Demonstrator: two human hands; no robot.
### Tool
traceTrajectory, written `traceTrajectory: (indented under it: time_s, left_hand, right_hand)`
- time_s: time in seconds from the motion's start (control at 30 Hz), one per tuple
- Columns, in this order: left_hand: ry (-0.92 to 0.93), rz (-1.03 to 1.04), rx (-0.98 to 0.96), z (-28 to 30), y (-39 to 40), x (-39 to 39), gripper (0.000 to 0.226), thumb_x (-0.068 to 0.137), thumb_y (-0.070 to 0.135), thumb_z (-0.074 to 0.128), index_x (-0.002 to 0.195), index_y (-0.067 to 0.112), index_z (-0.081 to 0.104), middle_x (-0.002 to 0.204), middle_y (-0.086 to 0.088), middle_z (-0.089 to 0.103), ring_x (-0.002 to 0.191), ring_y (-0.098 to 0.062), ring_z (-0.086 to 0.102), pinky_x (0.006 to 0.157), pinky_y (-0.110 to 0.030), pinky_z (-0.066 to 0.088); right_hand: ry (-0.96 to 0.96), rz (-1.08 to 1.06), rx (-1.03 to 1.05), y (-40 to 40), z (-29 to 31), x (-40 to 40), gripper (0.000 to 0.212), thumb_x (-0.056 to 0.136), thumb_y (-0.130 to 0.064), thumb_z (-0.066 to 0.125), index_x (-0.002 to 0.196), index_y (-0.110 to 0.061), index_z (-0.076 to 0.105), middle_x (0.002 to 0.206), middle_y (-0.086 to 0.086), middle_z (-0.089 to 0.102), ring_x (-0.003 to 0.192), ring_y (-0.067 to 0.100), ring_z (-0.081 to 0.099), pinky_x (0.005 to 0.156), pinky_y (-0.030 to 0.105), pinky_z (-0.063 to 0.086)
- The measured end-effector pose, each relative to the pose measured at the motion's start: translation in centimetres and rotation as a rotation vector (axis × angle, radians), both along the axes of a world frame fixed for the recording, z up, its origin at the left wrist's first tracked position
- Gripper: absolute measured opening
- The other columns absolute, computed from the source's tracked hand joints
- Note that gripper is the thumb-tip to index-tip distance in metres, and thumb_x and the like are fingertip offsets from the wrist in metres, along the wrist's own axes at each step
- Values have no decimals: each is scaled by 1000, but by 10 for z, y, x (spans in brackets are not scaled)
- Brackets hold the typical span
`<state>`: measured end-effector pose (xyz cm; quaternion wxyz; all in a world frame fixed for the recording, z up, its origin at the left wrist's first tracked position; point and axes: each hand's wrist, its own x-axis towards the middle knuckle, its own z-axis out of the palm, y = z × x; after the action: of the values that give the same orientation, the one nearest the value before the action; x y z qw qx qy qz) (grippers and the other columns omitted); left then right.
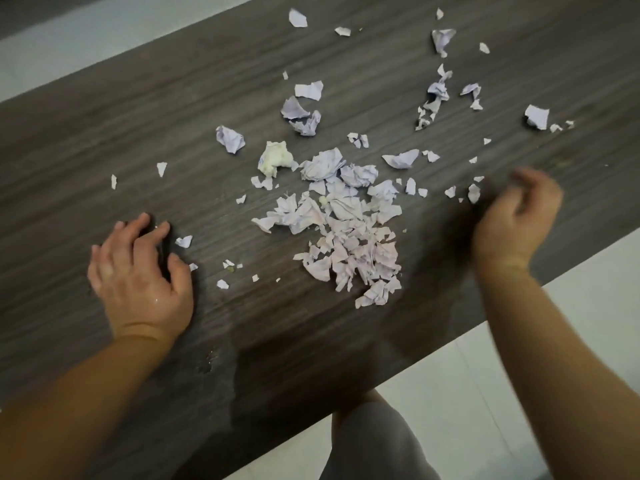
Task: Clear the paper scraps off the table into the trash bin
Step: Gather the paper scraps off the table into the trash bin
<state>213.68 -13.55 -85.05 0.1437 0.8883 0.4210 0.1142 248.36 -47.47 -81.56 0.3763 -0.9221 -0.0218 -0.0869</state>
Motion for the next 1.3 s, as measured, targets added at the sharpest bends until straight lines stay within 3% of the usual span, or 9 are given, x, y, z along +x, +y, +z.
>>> traceTrajectory:
  time_s: [0.3, 0.47, 0.57, 0.63, 0.8, 0.9, 1.0, 1.13, 1.3]
  left_hand:
    - [17, -5, 26, -1, -2, 2, 45, 96, 28, 53, 138, 16, 63, 158, -4, 50, 155, -30, 37, 130, -57, 17]
    - [13, -1, 25, 2, -2, 4, 44, 96, 27, 52, 136, 11, 64, 156, -10, 53, 153, -36, 40, 127, -60, 20]
    - [1, -22, 17, 2, -3, 7, 43, 97, 26, 52, 136, 10, 63, 155, -14, 53, 152, -38, 40, 123, -67, 27]
    - [8, -18, 7, 3, -4, 7, 43, 97, 25, 52, 136, 10, 63, 154, -15, 53, 151, -39, 40, 122, -67, 28]
    - [-93, -139, -70, 10, -8, 40, 37, 98, 22, 51, 125, 4, 70, 146, -12, 61, 144, -39, 51, 124, -53, 33]
    - [-158, -310, -183, 13, -28, 101, 42, 100, 18, 51, 138, 9, 65, 153, -10, 60, 150, -32, 47, 125, -55, 33]
    - [-150, -285, -230, 12, -39, 146, 48, 103, 23, 46, 148, 18, 59, 157, 0, 56, 155, -24, 42, 129, -55, 26]
    - [-149, -307, -205, 2, -36, 146, 48, 106, 29, 42, 151, 23, 58, 157, 5, 56, 156, -20, 40, 130, -53, 22]
    - [-150, -308, -200, 1, -35, 145, 44, 108, 35, 42, 145, 23, 63, 155, 6, 58, 155, -19, 40, 128, -54, 24]
  right_hand:
    - [293, -111, 56, -16, -9, 155, 64, 99, -38, 42, 156, -13, 55, 153, -3, 57, 143, 7, 51, 118, 13, 34]
    - [225, 227, -19, 55, -7, 84, 40, 103, -17, 46, 130, -4, 73, 138, 9, 70, 138, 22, 58, 122, 27, 39]
    - [158, 395, -65, 78, -8, 14, 38, 107, -16, 46, 130, -7, 74, 140, -9, 58, 144, 9, 46, 124, 14, 28]
    - [149, 470, -64, 79, -11, -17, 37, 109, -19, 45, 132, -12, 72, 141, -15, 55, 147, 5, 45, 129, 27, 32]
    - [87, 544, 34, 66, -10, -37, 32, 106, -11, 46, 120, -6, 76, 131, 0, 72, 131, 14, 64, 116, 32, 47]
    - [-28, 294, -13, 37, -10, 15, 28, 102, -4, 48, 108, -2, 75, 111, 8, 70, 111, 32, 66, 103, 24, 44]
    - [35, 93, -55, 21, -3, 87, 34, 100, -9, 48, 120, 4, 73, 121, 23, 68, 120, 35, 63, 106, 13, 36]
    - [147, 196, -51, 59, 2, 152, 49, 102, -28, 46, 143, -10, 64, 142, 0, 58, 137, 9, 52, 116, 15, 34]
    - [226, 310, -94, 122, -1, 198, 50, 99, -31, 43, 140, -16, 68, 141, -3, 64, 138, 13, 55, 119, 26, 38]
